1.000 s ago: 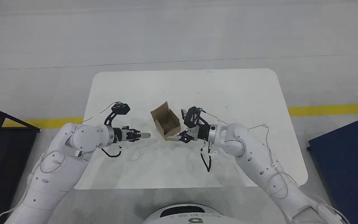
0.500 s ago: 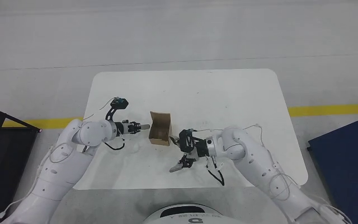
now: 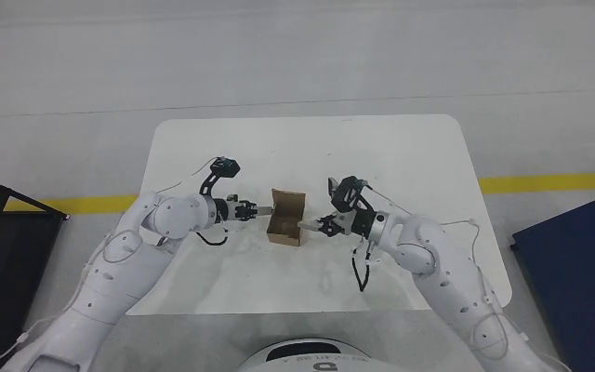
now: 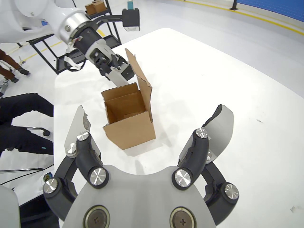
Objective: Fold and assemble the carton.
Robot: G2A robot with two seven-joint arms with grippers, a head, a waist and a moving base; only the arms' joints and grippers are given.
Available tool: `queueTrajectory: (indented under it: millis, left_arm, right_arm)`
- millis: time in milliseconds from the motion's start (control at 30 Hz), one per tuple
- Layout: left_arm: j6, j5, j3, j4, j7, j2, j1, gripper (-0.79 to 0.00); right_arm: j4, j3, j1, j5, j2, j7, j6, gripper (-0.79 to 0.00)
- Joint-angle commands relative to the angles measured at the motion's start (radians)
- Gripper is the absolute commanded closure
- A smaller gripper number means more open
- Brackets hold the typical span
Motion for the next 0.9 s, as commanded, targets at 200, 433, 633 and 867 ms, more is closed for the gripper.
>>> queueTrajectory:
  millis: [200,433,633,867]
  left_arm:
    - [-0.01,-0.014,0.042,0.033,0.008,-0.016,-0.021,-0.785]
    - [-0.071,-0.075,0.018,0.029,0.046,-0.017,-0.001,-0.785]
    - [-0.108,-0.103,0.001,0.013,0.082,-0.016,0.01,-0.785]
    - [-0.12,-0.117,-0.001,0.001,0.106,-0.017,0.031,-0.785]
  right_arm:
    - [-0.019,0.039,-0.029,0.01,0.008,0.015,0.035,-0.785]
    - [-0.085,0.136,-0.127,0.038,0.025,-0.129,-0.043,-0.785]
    - [-0.085,0.136,-0.127,0.038,0.025,-0.129,-0.043,-0.785]
    - [-0.085,0.135,-0.128,0.038,0.025,-0.128,-0.037,-0.785]
